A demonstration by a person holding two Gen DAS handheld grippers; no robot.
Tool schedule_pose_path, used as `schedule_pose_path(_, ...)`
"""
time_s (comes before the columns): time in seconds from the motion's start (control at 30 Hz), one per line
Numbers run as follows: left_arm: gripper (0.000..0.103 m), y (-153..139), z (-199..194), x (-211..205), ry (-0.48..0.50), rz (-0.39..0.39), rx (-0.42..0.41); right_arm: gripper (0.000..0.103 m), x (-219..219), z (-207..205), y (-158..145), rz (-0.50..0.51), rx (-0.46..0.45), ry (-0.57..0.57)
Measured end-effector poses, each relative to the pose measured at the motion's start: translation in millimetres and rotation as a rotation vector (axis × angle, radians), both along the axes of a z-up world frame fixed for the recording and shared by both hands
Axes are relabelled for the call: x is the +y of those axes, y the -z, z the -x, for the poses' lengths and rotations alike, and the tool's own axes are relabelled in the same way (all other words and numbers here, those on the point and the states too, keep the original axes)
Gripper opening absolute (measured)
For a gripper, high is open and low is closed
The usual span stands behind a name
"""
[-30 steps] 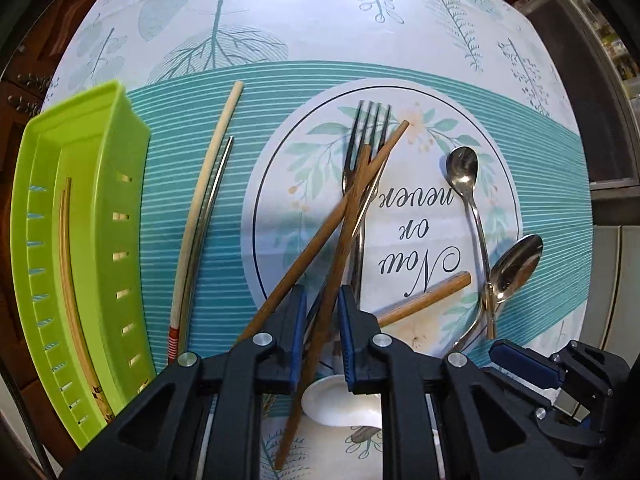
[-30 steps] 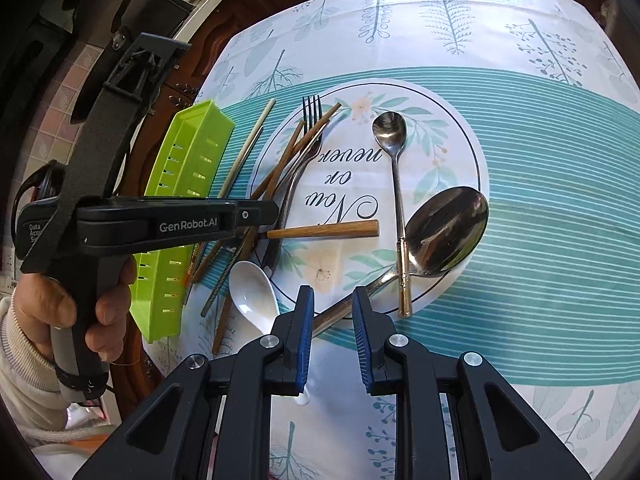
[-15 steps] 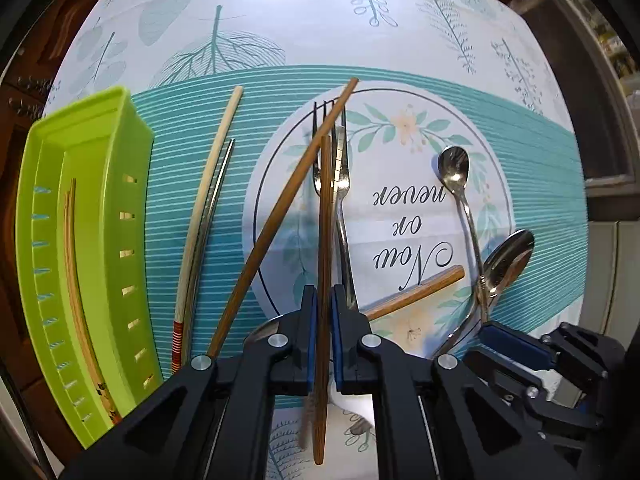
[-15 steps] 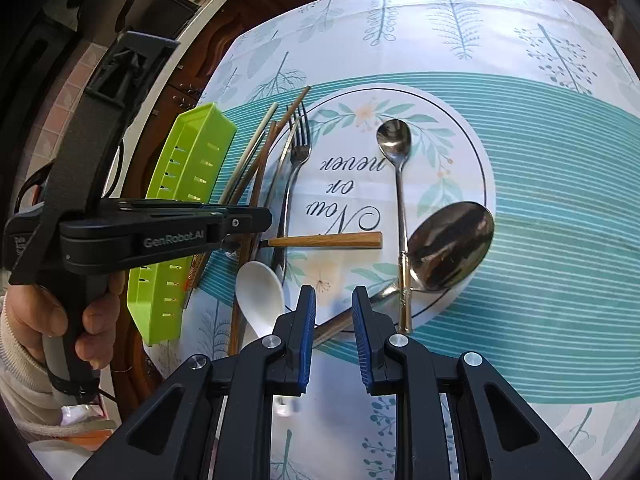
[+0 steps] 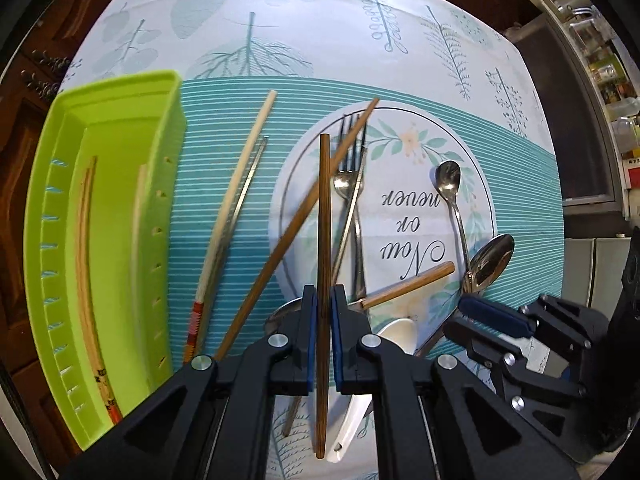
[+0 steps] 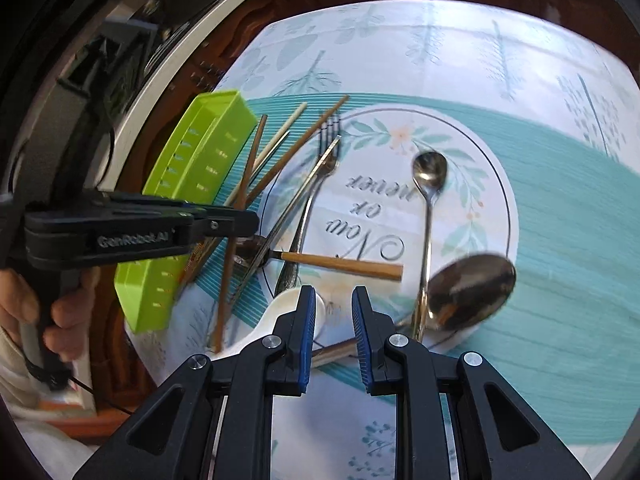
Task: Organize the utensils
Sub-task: 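Grasp a silver spoon with the right gripper while the left gripper holds the chopstick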
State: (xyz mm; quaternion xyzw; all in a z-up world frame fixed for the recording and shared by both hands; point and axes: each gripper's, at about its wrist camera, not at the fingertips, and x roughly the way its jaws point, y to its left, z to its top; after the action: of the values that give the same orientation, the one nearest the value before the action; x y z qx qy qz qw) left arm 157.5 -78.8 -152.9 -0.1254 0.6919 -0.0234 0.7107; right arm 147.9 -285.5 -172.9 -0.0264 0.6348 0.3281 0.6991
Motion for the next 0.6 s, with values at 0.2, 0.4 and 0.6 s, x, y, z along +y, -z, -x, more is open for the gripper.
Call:
schedule_pose_path(0.2,0.004,-13,18,27,-0.050,0.017,-0.012,0.020,28,5,-2,0.058,-0.110,-0.174)
schedule_pose_path(0.4,0.004,-14,27,43,-0.095,0.031,-0.013,0.020,59,11,7,0.126,-0.204,-0.393)
schedule_pose_path(0.6,0.004,-15,35,54,-0.131,0.040,-0.016,0.021,87,23,17,0.181,-0.272,-0.644)
